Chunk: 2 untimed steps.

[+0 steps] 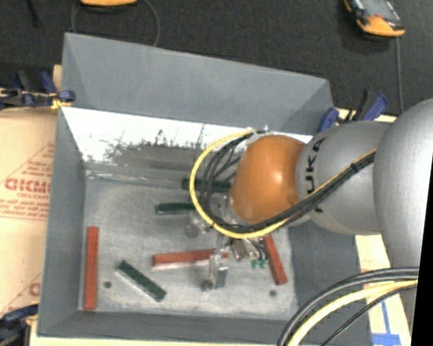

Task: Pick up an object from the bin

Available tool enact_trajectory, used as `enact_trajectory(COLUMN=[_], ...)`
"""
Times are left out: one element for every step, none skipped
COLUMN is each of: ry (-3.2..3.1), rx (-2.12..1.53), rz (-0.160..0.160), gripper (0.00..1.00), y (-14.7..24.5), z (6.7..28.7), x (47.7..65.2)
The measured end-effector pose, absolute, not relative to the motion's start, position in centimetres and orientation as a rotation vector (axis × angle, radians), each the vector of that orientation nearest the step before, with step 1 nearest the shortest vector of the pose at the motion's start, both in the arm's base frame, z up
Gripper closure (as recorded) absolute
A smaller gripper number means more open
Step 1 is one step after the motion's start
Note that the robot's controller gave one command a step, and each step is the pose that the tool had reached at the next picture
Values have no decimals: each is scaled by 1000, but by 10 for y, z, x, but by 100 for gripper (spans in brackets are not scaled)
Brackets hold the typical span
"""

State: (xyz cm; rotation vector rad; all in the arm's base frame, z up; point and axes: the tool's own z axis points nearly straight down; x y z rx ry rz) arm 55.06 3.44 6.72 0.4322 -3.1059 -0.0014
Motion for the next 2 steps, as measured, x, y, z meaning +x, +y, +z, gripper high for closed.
enact_trajectory(ry=[-3117,-3110], rx=[429,513], rz=[0,3], gripper=[100,100], y=[34,37], z=[71,216], x=[555,527])
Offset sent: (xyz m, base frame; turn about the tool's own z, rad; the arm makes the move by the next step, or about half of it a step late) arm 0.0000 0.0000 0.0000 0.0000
